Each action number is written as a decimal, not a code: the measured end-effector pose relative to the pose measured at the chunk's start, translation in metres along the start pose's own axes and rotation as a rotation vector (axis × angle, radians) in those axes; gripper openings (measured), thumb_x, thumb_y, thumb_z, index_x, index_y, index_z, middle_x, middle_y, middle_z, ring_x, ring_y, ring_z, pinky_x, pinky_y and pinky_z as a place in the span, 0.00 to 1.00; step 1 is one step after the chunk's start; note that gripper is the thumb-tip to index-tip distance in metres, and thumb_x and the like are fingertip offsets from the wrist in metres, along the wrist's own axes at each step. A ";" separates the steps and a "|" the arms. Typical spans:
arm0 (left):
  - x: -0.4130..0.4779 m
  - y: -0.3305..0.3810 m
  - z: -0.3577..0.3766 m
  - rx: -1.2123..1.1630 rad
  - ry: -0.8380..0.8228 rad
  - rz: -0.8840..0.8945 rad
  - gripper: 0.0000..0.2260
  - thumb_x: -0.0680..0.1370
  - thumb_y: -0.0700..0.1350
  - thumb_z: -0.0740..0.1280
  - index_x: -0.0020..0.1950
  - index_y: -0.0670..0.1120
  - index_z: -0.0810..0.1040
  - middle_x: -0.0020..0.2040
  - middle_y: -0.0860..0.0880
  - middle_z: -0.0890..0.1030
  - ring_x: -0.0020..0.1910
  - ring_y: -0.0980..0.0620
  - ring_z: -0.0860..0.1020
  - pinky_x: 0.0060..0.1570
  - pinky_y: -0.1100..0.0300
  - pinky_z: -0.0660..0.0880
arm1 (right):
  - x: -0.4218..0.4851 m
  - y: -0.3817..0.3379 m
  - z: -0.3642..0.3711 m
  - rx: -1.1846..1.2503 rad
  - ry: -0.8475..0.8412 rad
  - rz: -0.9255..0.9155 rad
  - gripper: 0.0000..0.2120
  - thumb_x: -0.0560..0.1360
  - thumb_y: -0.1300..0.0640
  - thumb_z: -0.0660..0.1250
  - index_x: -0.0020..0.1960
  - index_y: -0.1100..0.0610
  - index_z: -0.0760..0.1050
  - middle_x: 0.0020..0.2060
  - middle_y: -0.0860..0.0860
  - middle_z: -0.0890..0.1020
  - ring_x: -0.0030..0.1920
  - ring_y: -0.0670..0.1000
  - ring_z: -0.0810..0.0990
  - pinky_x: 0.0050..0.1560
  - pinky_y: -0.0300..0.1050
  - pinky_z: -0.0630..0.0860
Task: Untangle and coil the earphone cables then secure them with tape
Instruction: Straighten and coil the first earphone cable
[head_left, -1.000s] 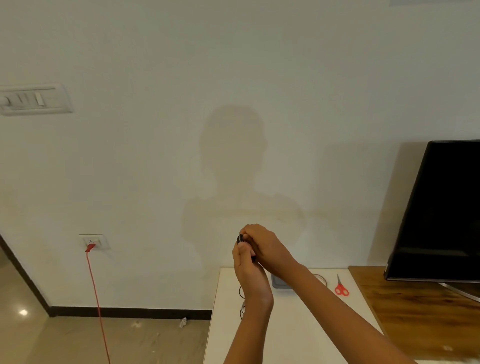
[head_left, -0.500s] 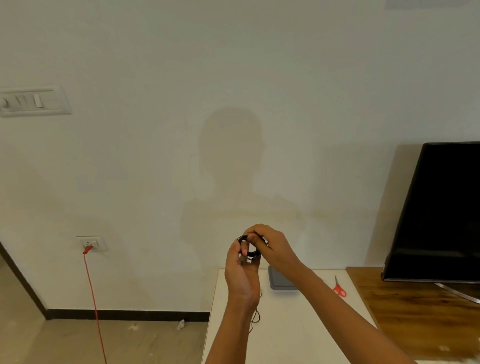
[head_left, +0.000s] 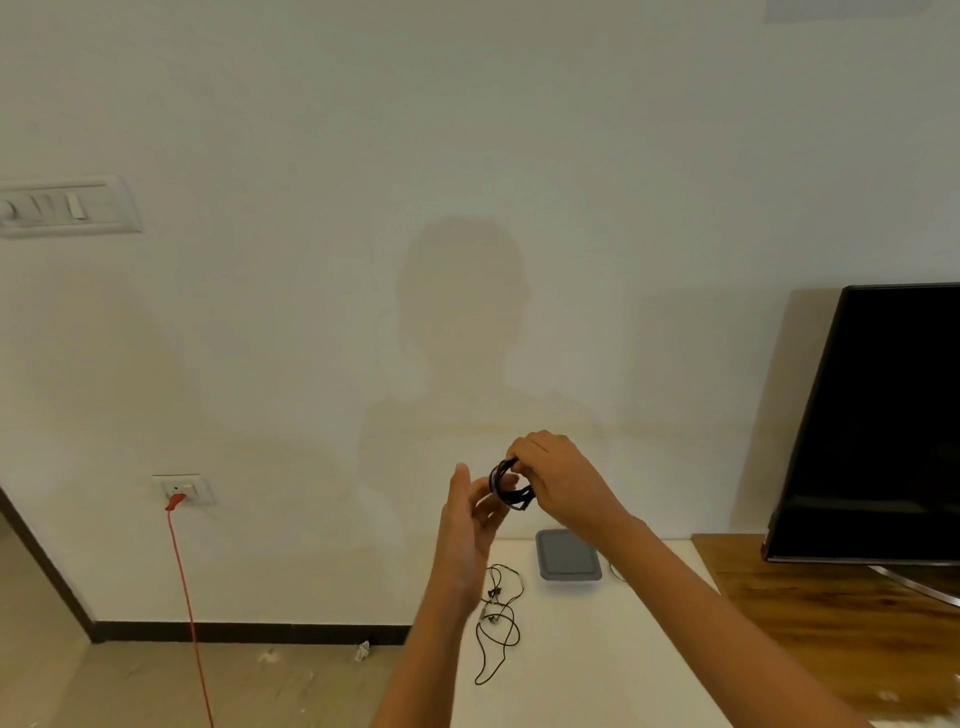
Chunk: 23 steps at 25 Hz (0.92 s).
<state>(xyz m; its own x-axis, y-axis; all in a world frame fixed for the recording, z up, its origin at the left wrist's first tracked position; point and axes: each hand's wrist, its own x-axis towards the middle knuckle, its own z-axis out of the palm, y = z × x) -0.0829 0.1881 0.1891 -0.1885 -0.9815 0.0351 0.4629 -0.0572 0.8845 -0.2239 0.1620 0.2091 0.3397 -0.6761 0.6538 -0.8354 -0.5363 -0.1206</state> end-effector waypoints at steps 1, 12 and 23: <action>0.003 0.009 -0.003 0.081 -0.029 -0.092 0.25 0.81 0.59 0.52 0.51 0.42 0.81 0.50 0.44 0.84 0.54 0.47 0.80 0.60 0.54 0.74 | 0.001 0.003 -0.004 -0.074 -0.034 -0.056 0.07 0.71 0.67 0.61 0.43 0.57 0.74 0.35 0.50 0.78 0.37 0.51 0.73 0.40 0.43 0.70; 0.016 0.039 0.006 0.379 -0.320 -0.316 0.16 0.84 0.50 0.51 0.49 0.42 0.73 0.28 0.53 0.66 0.33 0.55 0.66 0.58 0.58 0.74 | 0.011 0.004 -0.037 0.028 -0.450 0.015 0.07 0.81 0.55 0.54 0.57 0.54 0.66 0.43 0.47 0.76 0.47 0.50 0.68 0.48 0.34 0.67; 0.012 0.016 -0.006 0.306 -0.271 -0.283 0.11 0.83 0.43 0.55 0.44 0.45 0.73 0.31 0.52 0.70 0.40 0.54 0.72 0.53 0.61 0.74 | -0.020 0.014 -0.005 0.609 -0.191 0.285 0.09 0.75 0.50 0.65 0.45 0.54 0.68 0.34 0.49 0.73 0.32 0.43 0.68 0.34 0.35 0.67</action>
<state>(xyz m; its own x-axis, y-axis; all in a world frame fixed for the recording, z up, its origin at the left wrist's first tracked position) -0.0726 0.1746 0.2007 -0.5072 -0.8499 -0.1427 0.0929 -0.2186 0.9714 -0.2442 0.1706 0.1984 0.2599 -0.8795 0.3987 -0.5308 -0.4751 -0.7018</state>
